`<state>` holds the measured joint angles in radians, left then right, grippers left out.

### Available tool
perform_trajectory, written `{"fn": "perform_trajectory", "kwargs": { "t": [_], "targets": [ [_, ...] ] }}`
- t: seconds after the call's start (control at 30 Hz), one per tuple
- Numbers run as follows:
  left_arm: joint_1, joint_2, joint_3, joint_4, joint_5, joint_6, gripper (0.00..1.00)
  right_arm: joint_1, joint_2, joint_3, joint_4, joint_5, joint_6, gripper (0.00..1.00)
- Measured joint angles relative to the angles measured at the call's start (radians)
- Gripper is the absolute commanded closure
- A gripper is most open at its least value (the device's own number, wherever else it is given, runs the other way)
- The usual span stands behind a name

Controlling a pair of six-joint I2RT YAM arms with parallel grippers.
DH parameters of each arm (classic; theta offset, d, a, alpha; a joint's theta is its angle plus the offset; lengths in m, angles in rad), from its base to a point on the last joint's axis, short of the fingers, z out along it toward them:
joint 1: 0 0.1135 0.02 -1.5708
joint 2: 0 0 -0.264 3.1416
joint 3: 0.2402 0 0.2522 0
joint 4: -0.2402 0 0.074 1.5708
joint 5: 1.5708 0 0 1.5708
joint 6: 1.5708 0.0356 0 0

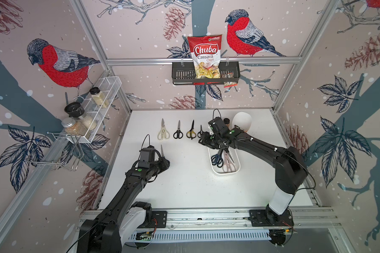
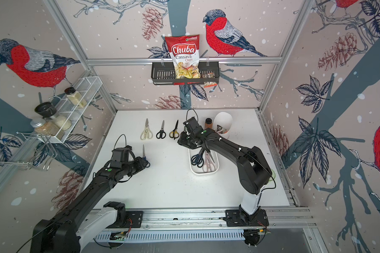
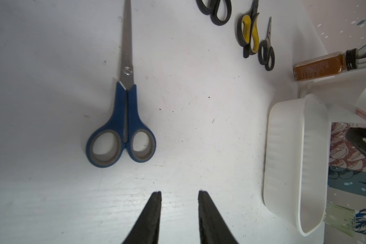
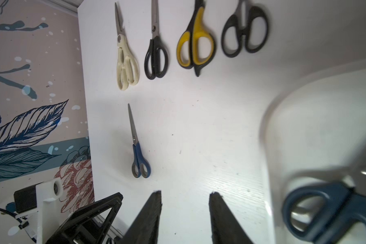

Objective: Take the scissors out of the storage box
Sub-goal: Place the scissors at the center of the board, then pick up the scissors from the storage box.

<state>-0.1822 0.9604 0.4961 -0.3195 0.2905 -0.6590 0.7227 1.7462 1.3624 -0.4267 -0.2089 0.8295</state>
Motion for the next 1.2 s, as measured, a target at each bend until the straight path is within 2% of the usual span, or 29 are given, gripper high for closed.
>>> {"fn": "perform_trajectory", "kwargs": {
  "t": [0.23,0.4,0.8,1.2],
  "targets": [
    [-0.093,0.022,0.007,0.053,0.019,-0.058,0.64,-0.155,-0.173,-0.212,-0.079,0.031,-0.105,0.62],
    [-0.131,0.031,0.008,0.069,0.012,-0.093,0.64,-0.216,-0.225,-0.321,-0.105,0.037,-0.16,0.65],
    [-0.166,0.025,0.009,0.071,-0.027,-0.129,0.64,-0.186,-0.169,-0.407,0.005,-0.053,-0.194,0.68],
    [-0.166,-0.028,-0.005,0.06,-0.056,-0.156,0.63,-0.16,-0.094,-0.402,0.035,-0.021,-0.195,0.71]
  ]
}}
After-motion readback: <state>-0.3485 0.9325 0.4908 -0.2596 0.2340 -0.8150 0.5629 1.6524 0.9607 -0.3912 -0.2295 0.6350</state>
